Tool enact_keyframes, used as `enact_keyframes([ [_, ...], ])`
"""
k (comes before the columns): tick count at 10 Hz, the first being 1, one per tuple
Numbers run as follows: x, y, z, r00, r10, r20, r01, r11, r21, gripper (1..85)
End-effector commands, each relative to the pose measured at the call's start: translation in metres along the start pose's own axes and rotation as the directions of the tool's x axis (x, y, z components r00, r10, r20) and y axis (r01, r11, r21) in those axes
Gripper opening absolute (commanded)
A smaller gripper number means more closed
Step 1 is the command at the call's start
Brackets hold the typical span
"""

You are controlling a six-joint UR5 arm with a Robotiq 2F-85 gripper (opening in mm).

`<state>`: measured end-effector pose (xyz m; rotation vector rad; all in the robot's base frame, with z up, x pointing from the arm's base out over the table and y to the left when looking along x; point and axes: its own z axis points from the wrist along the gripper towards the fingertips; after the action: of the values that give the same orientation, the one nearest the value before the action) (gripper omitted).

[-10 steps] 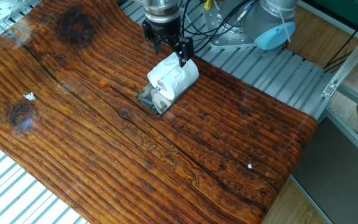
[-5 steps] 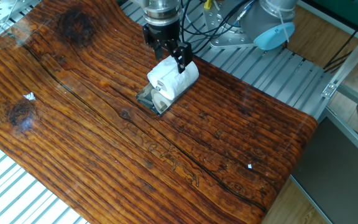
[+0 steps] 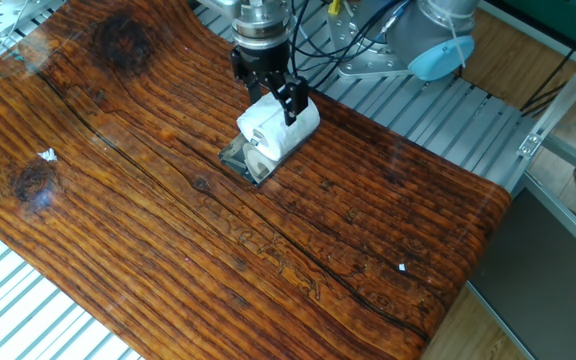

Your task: Take the roll of paper down from the shelf

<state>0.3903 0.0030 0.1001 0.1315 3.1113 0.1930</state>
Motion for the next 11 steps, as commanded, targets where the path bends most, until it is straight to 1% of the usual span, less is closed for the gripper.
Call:
enact_keyframes([
  [1,-0.002,-0.008,0.011,1.0,0.011,0.015,-0.011,1.0,0.012,75.3],
  [4,-0.002,-0.01,0.015,1.0,0.012,0.015,-0.012,1.0,0.018,75.3],
  [8,0.0,0.004,0.022,1.0,0.02,0.014,-0.02,1.0,0.005,75.7],
  [11,-0.001,0.003,0.023,1.0,0.006,0.014,-0.006,1.0,0.004,74.0],
])
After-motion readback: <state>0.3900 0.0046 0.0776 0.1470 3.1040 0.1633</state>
